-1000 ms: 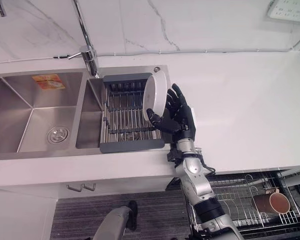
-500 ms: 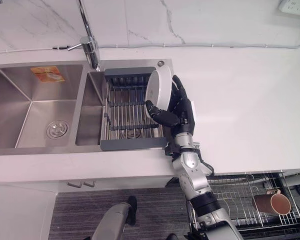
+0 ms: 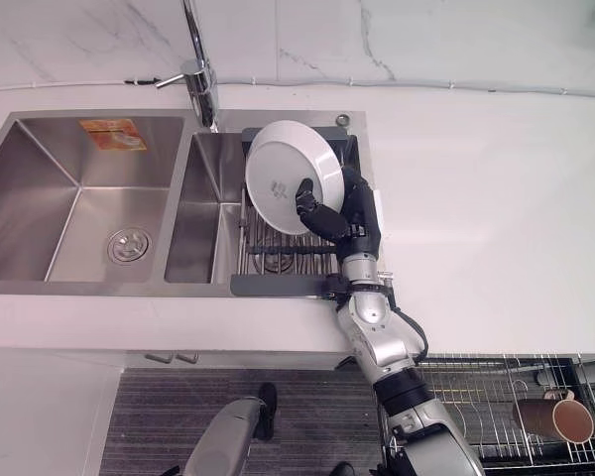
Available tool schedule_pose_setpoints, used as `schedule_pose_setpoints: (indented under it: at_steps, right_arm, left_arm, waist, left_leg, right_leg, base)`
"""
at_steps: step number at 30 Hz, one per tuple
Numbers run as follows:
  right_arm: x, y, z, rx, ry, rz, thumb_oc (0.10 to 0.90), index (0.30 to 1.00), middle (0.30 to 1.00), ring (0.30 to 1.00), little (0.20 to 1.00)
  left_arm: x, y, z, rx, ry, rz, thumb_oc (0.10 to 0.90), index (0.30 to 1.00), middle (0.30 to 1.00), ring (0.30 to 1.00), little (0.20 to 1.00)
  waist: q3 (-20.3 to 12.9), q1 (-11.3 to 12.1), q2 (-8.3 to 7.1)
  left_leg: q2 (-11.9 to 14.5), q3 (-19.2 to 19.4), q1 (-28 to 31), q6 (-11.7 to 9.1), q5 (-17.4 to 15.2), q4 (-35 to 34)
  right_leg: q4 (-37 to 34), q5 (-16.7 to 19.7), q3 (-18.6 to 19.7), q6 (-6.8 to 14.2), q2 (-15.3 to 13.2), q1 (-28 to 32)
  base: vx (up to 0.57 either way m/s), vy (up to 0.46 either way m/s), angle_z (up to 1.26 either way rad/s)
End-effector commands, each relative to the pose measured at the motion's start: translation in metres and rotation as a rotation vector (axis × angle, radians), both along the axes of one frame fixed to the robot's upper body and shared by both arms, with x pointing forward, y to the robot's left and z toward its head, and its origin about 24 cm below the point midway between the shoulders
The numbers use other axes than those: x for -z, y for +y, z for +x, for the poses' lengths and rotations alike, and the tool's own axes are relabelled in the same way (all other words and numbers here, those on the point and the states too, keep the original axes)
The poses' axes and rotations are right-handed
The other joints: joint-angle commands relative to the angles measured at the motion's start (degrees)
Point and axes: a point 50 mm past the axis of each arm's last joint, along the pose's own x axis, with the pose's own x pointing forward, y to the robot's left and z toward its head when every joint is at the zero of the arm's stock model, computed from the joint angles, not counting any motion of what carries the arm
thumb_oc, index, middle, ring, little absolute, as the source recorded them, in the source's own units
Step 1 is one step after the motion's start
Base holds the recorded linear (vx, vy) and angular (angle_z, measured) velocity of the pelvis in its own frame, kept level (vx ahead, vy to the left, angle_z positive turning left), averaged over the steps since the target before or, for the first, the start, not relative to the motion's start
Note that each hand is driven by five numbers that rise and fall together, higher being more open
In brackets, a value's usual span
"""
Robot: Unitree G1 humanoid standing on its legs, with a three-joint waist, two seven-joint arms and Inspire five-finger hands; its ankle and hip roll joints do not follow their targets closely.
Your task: Place the dishes in the dishwasher.
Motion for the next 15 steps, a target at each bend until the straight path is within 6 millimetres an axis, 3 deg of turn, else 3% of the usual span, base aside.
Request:
schedule_pose_setpoints:
  at_steps: [1,4,11,15]
  right_arm:
    - [-0.056,-0.005,-0.007,0.046,-0.312,0.033,0.400,0.300,0.300,0.300,0.300]
    - [-0.064,-0.008,-0.013,0.068,-0.381,0.052,0.400,0.300,0.300,0.300,0.300]
    - [-0.111,-0.001,-0.045,-0.032,-0.708,0.134,0.400,0.300,0.300,0.300,0.300]
    - [-0.126,-0.003,-0.058,-0.038,-0.800,0.170,0.400,0.300,0.300,0.300,0.300]
  left_arm:
    - [0.000,0.008,-0.022,0.078,0.060,0.041,0.800,0.900,0.900,0.900,0.900]
    - [0.000,0.007,-0.022,0.078,0.061,0.040,0.800,0.900,0.900,0.900,0.900]
    - [0.000,0.009,-0.017,0.097,0.058,0.048,0.800,0.900,0.900,0.900,0.900]
    - [0.000,0.010,-0.012,0.123,0.059,0.060,0.800,0.900,0.900,0.900,0.900]
  waist:
    - [-2.5,0.6,0.80]
    - [-2.6,0.2,0.71]
    - [-3.6,-1.2,-0.08]
    - [-4.4,-2.5,-0.66]
  left_leg:
    - [2.3,1.5,-1.8,-5.0,2.4,-7.6]
    - [2.6,1.9,-1.5,-4.9,2.2,-7.6]
    - [3.0,2.9,-0.4,-4.5,1.3,-7.6]
    - [3.2,2.9,0.6,-4.4,0.6,-7.6]
  right_leg:
    - [4.2,-7.4,0.3,-1.9,0.6,3.6]
    - [4.2,-7.3,0.4,-1.7,0.5,3.4]
    - [4.2,-6.8,1.1,-1.2,0.5,2.6]
    - [4.2,-6.3,2.3,-1.0,0.6,1.6]
  base:
    - [0.00,0.000,0.00]
    - [-0.01,-0.007,-0.01]
    - [-0.07,-0.042,-0.11]
    - [-0.06,-0.054,-0.19]
